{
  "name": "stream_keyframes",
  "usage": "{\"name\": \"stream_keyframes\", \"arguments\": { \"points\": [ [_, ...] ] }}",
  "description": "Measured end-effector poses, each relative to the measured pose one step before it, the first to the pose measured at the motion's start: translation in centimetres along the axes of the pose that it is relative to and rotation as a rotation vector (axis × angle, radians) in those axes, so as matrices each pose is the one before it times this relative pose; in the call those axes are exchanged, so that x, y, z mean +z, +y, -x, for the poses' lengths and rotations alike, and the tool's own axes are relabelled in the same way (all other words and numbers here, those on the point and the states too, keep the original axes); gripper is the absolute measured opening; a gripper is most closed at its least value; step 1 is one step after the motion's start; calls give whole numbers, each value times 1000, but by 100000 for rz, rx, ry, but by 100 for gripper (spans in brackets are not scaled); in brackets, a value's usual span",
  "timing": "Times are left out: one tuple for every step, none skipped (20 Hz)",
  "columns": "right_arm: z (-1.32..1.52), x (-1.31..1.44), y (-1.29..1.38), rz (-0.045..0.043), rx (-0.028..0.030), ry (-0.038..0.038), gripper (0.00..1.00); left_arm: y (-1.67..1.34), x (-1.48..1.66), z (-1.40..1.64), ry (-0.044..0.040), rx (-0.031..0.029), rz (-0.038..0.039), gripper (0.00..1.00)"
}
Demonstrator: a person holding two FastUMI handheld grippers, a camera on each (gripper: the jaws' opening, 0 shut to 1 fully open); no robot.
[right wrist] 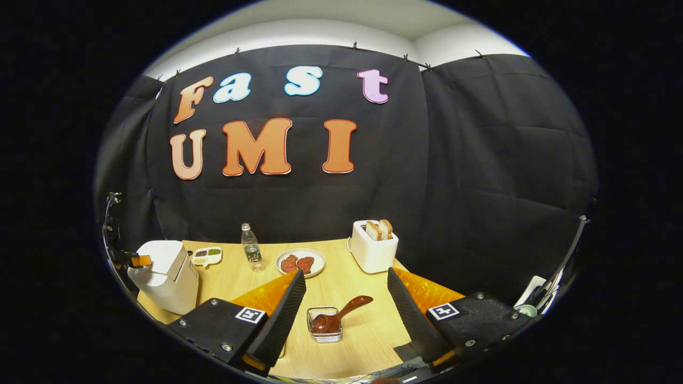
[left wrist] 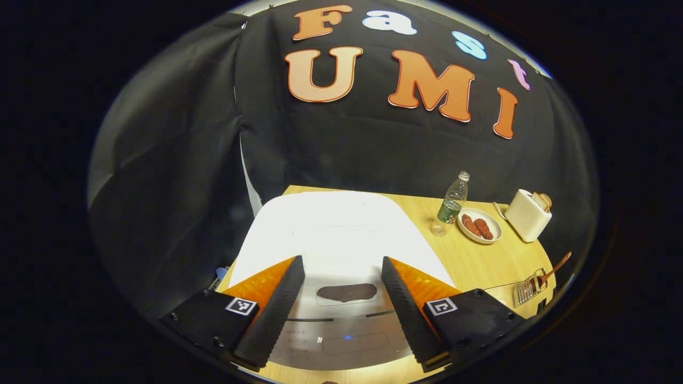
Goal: Close the left gripper, press the button to open the rice cooker; take a wooden spoon from the chopstick holder with the right hand, scoop a spoonful of rice and pour it into the rice cooker, then put the wooden spoon back into the chopstick holder.
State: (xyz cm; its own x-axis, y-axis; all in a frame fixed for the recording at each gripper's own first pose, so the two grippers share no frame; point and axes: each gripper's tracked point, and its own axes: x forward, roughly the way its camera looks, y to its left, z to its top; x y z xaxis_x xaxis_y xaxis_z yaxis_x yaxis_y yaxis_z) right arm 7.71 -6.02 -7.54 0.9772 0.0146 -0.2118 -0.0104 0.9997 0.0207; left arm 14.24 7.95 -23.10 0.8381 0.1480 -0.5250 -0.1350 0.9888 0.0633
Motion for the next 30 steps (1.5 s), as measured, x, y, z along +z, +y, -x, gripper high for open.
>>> {"name": "stream_keyframes", "arguments": {
  "points": [
    [225,-150,-80,-812,-326,576,95,22,-1155,7,4598,-504,-1659,100],
    [173,-143,-88,-1227,-240,321,95,191,1129,-173,-3987,-1052,768,100],
    [159,-150,98,-1246,137,458,95,100,-300,80,2972,-798,1220,100],
    [163,-225,105,-897,286,564,95,-154,-46,-123,-1785,-817,-312,100],
    [154,-105,67,-339,264,786,95,141,398,363,-961,-477,-1200,100],
    [107,-13,111,165,139,207,95,-128,-135,226,1501,517,-861,100],
    [189,353,86,474,12,-815,95,48,-144,156,572,663,-1150,100],
    [80,542,30,616,-6,-1114,95,-172,-142,502,756,-123,394,100],
    [184,502,196,520,205,-1028,95,-321,40,684,-630,-1081,1730,99],
    [162,418,104,352,287,-862,95,-234,401,757,-974,-1047,1963,99],
    [154,424,98,162,233,-804,95,-26,528,802,-1331,-224,1725,99],
    [19,347,158,144,242,-859,95,246,469,807,-1986,154,1556,99],
    [46,371,59,279,204,-809,95,170,945,874,-2243,28,1665,99],
    [-3,288,95,445,216,-643,95,103,913,1091,-2415,-21,1594,99],
    [25,176,134,410,305,-261,95,250,1118,890,-2642,359,1226,99],
    [14,119,159,235,418,-177,95,509,1220,943,-2355,1244,325,99],
    [32,245,64,27,300,-293,95,400,1415,1056,-3468,1309,-472,99],
    [-53,196,181,-23,434,-445,95,253,1509,825,-3389,830,-656,99],
    [-73,148,118,67,260,-252,95,226,1794,953,-3830,494,-711,99],
    [-89,55,74,163,431,-261,95,44,1827,999,-3843,628,-727,99],
    [-46,66,200,94,282,-318,95,166,2144,1205,-4350,695,-1302,99],
    [-108,112,82,-42,340,-148,95,11,1783,1018,-3996,387,-1273,99],
    [45,115,115,-321,367,-229,95,74,1683,1053,-4029,514,-1200,99],
    [-24,198,221,-464,550,-376,95,-86,1713,1157,-4246,9,-417,99],
    [-22,239,239,-491,683,-272,95,-333,1633,981,-4146,-641,138,99],
    [39,136,286,-485,750,-360,95,-378,1560,1045,-3884,-617,237,99],
    [75,375,191,-170,781,-752,95,-23,1466,641,-3797,147,320,99],
    [73,415,78,117,494,-790,95,91,1386,527,-3212,456,210,98],
    [9,431,131,96,320,-805,95,-2,1081,632,-2141,327,519,99],
    [-3,398,87,-29,489,-933,95,-130,828,371,-1275,-162,793,99]
  ]
}}
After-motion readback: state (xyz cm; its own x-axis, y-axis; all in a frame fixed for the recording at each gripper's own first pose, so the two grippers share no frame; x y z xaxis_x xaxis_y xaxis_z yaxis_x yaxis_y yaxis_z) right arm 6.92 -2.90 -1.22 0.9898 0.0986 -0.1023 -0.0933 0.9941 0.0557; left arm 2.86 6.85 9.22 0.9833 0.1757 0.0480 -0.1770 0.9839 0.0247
